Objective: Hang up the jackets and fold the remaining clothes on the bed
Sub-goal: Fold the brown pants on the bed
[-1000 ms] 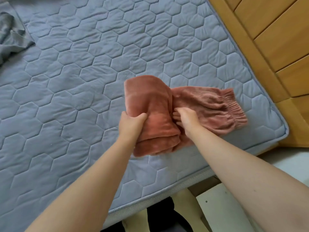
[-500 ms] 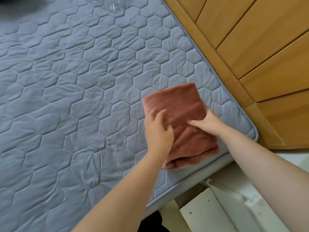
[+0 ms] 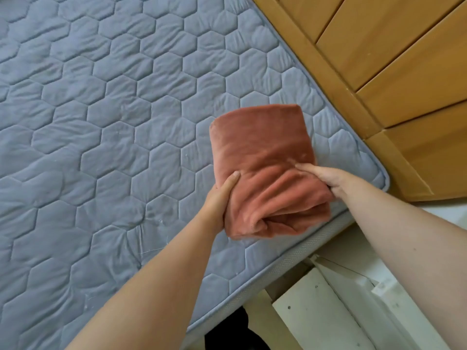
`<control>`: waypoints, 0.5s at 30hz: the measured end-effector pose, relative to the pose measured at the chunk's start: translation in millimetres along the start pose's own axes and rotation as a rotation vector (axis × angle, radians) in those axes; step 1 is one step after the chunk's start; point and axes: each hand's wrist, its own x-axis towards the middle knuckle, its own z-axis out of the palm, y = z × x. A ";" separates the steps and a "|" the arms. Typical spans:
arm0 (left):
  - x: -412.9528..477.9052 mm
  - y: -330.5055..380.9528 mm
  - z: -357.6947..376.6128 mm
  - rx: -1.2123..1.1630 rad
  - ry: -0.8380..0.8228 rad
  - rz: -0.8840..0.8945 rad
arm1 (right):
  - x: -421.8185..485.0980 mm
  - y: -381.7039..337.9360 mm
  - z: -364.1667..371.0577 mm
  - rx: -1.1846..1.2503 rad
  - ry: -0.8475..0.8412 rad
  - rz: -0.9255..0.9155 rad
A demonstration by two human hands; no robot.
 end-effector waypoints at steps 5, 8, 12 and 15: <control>-33.3 42.4 -6.3 0.033 -0.116 -0.065 | -51.2 18.2 30.0 0.230 0.033 -0.082; -62.9 75.0 6.0 0.344 0.028 0.117 | -95.2 24.6 45.6 0.418 0.064 -0.159; -137.3 104.4 35.3 0.857 0.037 0.717 | -168.0 32.9 68.4 0.672 0.127 -0.242; -206.0 111.5 45.9 1.173 -0.117 1.047 | -243.8 38.4 89.6 0.829 0.134 -0.326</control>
